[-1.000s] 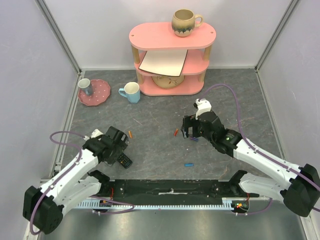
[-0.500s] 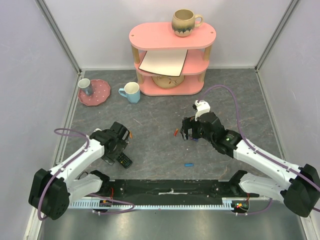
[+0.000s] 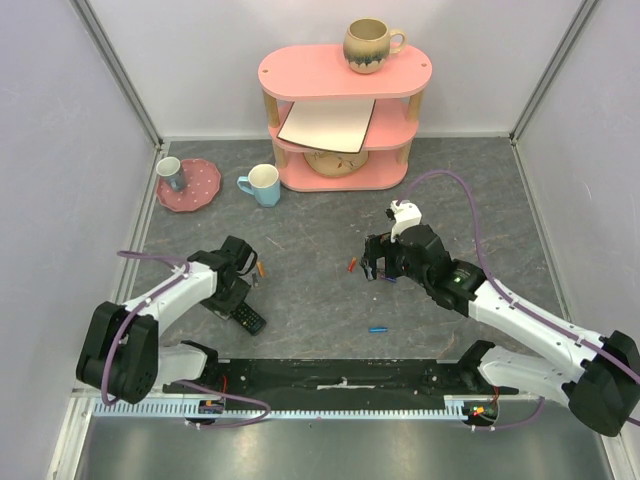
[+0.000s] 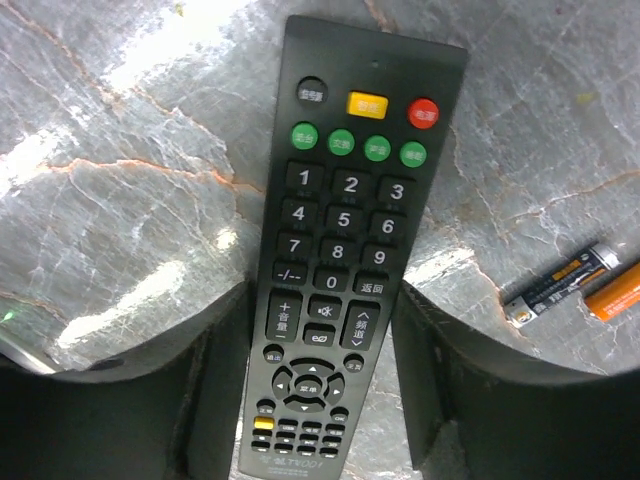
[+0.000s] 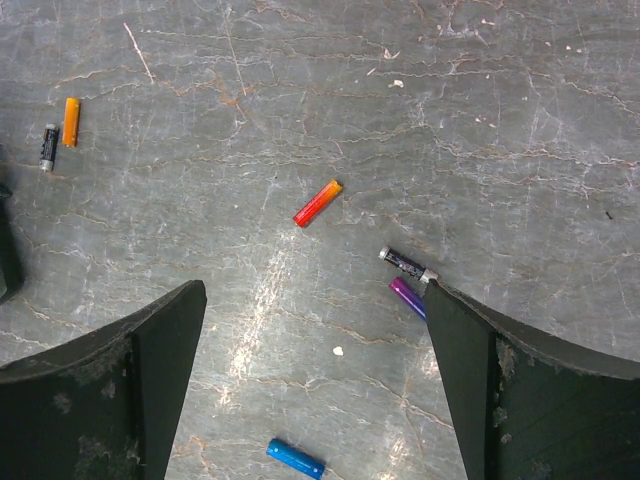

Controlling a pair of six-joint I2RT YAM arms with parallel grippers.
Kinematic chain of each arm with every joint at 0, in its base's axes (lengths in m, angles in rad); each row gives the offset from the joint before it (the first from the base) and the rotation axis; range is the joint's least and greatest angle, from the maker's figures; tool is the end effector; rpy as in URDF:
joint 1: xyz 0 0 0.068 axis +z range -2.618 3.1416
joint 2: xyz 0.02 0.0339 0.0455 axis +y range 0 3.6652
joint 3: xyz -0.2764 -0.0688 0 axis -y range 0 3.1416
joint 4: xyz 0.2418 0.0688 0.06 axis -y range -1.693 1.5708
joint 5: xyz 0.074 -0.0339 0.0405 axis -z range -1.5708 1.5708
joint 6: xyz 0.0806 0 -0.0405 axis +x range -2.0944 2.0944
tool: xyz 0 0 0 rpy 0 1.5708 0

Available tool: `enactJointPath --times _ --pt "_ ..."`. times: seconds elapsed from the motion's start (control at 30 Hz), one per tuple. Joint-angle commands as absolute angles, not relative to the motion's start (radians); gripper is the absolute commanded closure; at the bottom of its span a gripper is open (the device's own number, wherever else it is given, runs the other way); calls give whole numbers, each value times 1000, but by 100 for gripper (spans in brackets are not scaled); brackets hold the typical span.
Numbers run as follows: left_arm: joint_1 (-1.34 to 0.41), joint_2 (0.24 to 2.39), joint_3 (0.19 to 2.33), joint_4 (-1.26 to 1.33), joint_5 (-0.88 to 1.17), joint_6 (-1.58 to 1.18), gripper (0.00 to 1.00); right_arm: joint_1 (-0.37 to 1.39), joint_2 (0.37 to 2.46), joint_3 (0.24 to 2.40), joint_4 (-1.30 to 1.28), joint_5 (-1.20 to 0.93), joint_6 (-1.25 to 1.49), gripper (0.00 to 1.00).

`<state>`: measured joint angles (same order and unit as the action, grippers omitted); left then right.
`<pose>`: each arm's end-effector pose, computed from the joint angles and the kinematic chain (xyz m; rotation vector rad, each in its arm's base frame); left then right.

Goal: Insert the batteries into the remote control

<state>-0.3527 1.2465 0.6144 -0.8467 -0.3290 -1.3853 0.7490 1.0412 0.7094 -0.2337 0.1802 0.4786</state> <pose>0.1744 -0.0364 0.1314 -1.4131 2.4457 0.2034 0.1988 0.1651 0.2479 -0.1857 2.1648 0.5269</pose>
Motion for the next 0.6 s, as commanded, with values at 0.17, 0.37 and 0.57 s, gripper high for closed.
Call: enactJointPath --times 0.17,0.37,0.57 --pt "-347 1237 635 -775 -304 -1281 78 753 1008 715 -242 176 466 2" --pt "-357 1024 756 -695 -191 -1122 98 753 976 778 -267 189 462 2" --pt "-390 946 738 -199 128 -936 98 750 995 824 -195 38 494 2"
